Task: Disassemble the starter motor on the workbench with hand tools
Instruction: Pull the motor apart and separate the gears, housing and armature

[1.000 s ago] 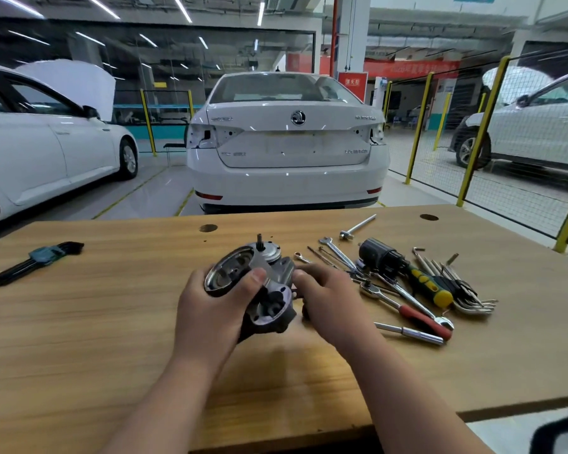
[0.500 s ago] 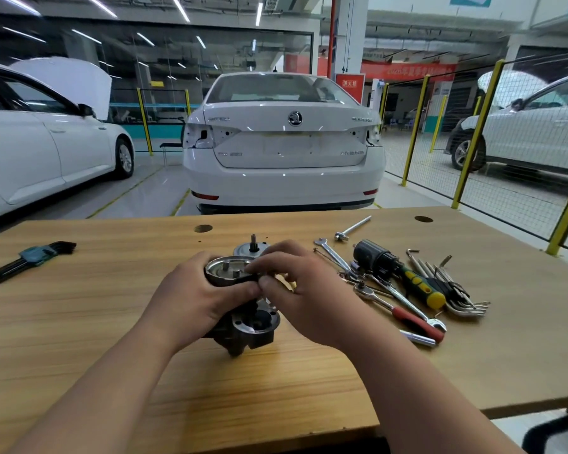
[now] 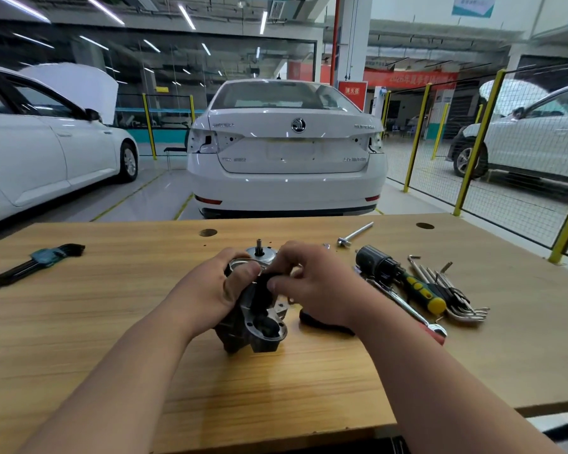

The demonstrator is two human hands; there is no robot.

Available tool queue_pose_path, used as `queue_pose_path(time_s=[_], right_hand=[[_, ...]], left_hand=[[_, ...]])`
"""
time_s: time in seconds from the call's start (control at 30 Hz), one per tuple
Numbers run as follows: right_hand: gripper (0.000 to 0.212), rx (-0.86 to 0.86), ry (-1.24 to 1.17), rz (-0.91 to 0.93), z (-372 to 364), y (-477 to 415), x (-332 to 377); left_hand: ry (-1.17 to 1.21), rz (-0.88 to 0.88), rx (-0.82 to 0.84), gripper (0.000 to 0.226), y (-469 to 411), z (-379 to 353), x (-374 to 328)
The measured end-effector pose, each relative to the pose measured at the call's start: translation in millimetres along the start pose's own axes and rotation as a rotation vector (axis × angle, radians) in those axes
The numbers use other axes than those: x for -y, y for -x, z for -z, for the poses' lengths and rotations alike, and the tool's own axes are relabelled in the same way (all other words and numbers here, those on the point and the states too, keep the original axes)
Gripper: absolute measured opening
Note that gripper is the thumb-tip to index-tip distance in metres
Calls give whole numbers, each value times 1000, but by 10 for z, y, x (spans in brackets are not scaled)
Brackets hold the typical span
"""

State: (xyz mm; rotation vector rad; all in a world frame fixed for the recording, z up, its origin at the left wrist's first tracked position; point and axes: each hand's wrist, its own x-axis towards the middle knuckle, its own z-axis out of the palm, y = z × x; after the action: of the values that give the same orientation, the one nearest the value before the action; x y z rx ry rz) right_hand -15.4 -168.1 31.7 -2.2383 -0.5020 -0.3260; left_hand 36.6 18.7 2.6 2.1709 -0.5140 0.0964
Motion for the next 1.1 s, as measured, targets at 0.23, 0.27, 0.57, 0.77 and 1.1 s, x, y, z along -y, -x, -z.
queue_pose_path(time_s=[0.23, 0.27, 0.57, 0.77, 1.1], right_hand=[[12, -659, -866, -149, 739, -51, -235], [10, -660, -752, -255, 728, -15, -338], [14, -360, 207, -624, 360, 326, -1126], [32, -210, 462, -640, 174, 97, -1146], [26, -402, 199, -332, -132, 193, -740]], left_hand=[[-4, 5, -12, 54, -13, -32, -9], [-7, 11, -29, 54, -9, -41, -13], [60, 25, -285, 55, 219, -103, 79], [131, -23, -429, 63, 321, -170, 167], [229, -41, -579, 51, 256, -350, 203]])
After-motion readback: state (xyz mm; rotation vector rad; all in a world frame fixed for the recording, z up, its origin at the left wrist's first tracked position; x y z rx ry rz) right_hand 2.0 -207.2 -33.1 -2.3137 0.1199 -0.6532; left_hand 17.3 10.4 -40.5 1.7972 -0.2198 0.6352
